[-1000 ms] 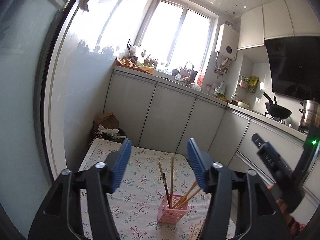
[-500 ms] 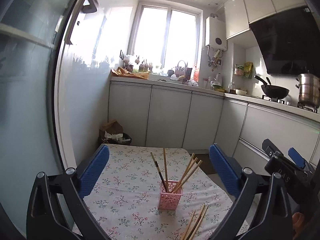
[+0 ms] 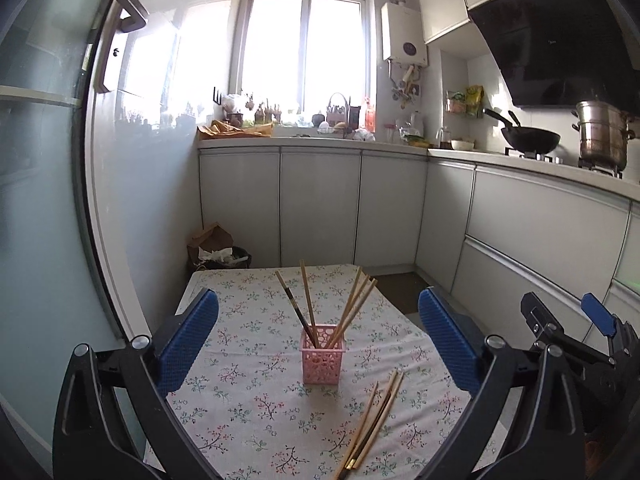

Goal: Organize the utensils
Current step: 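Move both open grippers back toward the remaining chopsticks on the cloth, then close the left gripper on a chopstick while the right gripper closes on another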

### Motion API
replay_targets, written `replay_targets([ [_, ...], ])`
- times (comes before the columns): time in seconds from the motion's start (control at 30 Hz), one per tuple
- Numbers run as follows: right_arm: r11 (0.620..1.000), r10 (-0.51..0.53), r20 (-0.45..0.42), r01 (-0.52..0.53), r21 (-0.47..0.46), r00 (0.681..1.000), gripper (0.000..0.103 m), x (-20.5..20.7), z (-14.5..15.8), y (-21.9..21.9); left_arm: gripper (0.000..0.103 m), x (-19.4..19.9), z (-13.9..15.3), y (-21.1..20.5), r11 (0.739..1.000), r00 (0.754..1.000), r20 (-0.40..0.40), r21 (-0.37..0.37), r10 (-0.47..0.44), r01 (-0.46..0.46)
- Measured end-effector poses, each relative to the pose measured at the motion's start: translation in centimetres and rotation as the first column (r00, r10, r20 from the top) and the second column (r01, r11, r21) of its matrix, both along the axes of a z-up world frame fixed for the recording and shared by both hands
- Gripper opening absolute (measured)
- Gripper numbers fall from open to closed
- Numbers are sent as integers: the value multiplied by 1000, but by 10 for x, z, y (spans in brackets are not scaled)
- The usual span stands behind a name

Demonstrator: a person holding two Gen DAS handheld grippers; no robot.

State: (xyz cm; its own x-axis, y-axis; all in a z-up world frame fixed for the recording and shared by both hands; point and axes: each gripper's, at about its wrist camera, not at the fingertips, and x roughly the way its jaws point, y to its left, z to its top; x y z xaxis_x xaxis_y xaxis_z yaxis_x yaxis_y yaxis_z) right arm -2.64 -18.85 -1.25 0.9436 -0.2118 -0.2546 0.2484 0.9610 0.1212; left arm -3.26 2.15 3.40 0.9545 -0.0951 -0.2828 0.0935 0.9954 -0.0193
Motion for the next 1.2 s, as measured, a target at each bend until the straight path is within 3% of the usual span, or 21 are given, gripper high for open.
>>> replay_targets([
  [0.13,1000,6,-62,-6,-5,998,97,2,-24,-12,96,11,-14,-10,999,998,-63,28,-25,27],
  [0.23,1000,25,-135,-25,3,991,97,6,-50,-22,96,33,-34,-25,990,974,-198,73,-106,123],
  [0.3,998,54,-202,-49,28,978,97,13,-70,-33,96,54,-54,-40,964,916,-346,91,-204,250],
  [0.4,998,46,-268,-31,59,962,97,21,-101,-53,96,93,-87,-60,922,796,-543,94,-268,375],
  [0.47,996,16,-300,13,92,954,97,25,-122,-68,96,119,-110,-70,906,714,-645,78,-272,416],
  [0.57,980,27,-356,45,193,934,97,33,-133,-87,96,156,-142,-79,909,597,-756,6,-269,418],
  [0.7,961,29,-368,75,267,930,97,35,-140,-103,91,196,-178,-92,939,546,-812,-4,-204,344],
  [0.77,955,38,-375,77,286,926,97,37,-143,-105,74,212,-196,-99,951,510,-843,-9,-174,309],
  [0.8,954,45,-379,73,292,924,97,38,-144,-106,55,220,-205,-102,954,492,-856,-4,-159,300],
  [0.83,953,50,-380,70,295,924,97,39,-143,-106,46,225,-212,-106,956,478,-866,0,-147,293],
  [0.87,952,53,-378,67,299,924,97,39,-143,-106,45,231,-221,-109,959,474,-872,18,-123,283],
  [0.97,952,50,-367,67,299,929,97,38,-140,-108,41,244,-235,-112,965,490,-868,59,-76,254],
  [1.07,948,54,-369,69,312,928,97,39,-140,-110,37,254,-242,-113,967,487,-871,69,-62,245],
  [1.2,939,65,-379,72,336,923,97,43,-141,-111,19,262,-249,-118,964,483,-874,85,-50,252],
])
